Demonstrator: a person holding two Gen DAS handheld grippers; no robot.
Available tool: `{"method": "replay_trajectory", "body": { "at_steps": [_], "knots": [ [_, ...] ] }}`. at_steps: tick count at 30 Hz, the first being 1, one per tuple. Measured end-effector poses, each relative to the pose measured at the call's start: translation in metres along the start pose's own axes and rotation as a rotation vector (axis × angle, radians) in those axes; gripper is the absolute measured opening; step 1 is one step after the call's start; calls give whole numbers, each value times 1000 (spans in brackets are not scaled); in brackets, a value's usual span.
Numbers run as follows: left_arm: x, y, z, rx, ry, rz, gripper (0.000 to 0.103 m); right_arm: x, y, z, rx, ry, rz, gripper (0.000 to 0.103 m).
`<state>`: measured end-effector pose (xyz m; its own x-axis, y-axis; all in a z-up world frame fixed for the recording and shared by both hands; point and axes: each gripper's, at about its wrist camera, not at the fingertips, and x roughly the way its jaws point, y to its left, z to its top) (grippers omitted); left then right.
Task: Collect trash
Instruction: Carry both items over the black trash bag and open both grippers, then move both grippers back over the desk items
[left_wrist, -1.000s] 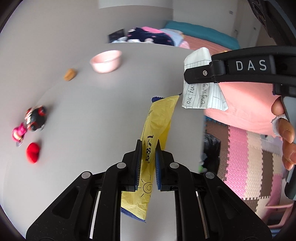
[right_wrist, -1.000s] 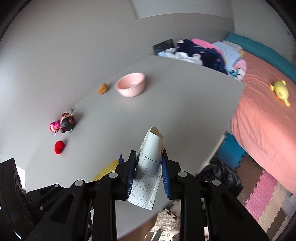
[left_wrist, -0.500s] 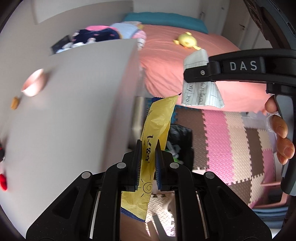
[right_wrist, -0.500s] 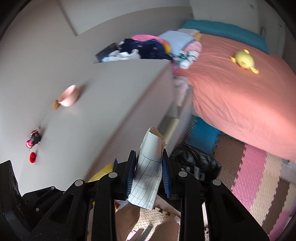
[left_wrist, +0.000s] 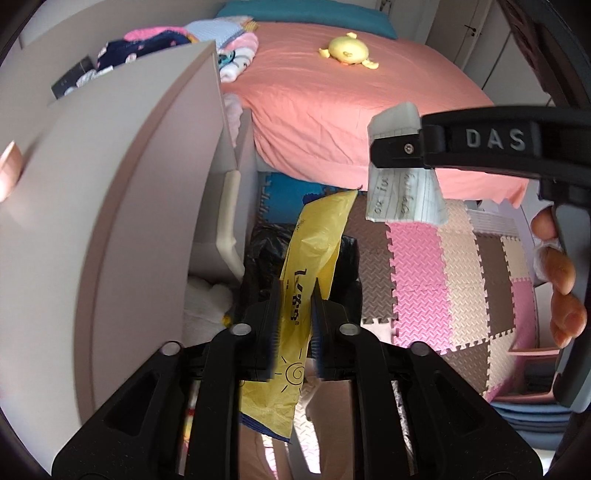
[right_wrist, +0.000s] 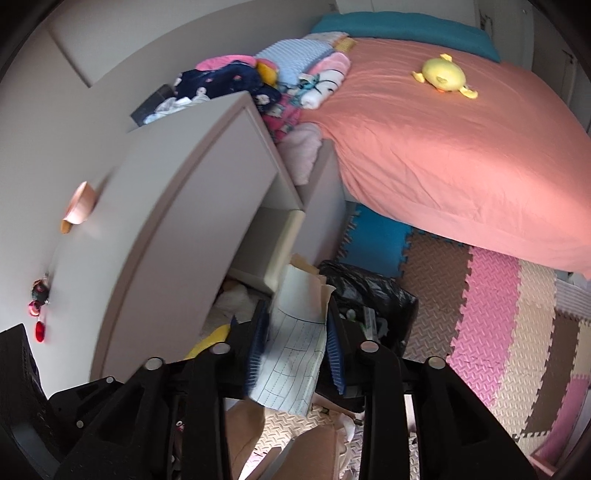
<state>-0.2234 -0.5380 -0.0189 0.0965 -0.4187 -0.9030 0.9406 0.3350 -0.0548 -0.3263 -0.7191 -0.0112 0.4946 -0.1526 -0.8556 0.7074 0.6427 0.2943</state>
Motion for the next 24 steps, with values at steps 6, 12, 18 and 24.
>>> {"method": "replay_trajectory", "body": {
  "at_steps": [6,12,18,24],
  "knots": [
    [10,9,-5,-12,-37,96,97,9,-24,-3,78,-21,-94,100],
    [16,14,-5,-3,-30,90,97,13,-38,-5,123,-16,-102,100],
    [1,10,-5,-4,-43,84,97,11,-36,-5,118,-18,-105,100],
    [-14,17,-9,8,-62,92,97,6,-18,-5,93,-23,-90,100]
  ]
}}
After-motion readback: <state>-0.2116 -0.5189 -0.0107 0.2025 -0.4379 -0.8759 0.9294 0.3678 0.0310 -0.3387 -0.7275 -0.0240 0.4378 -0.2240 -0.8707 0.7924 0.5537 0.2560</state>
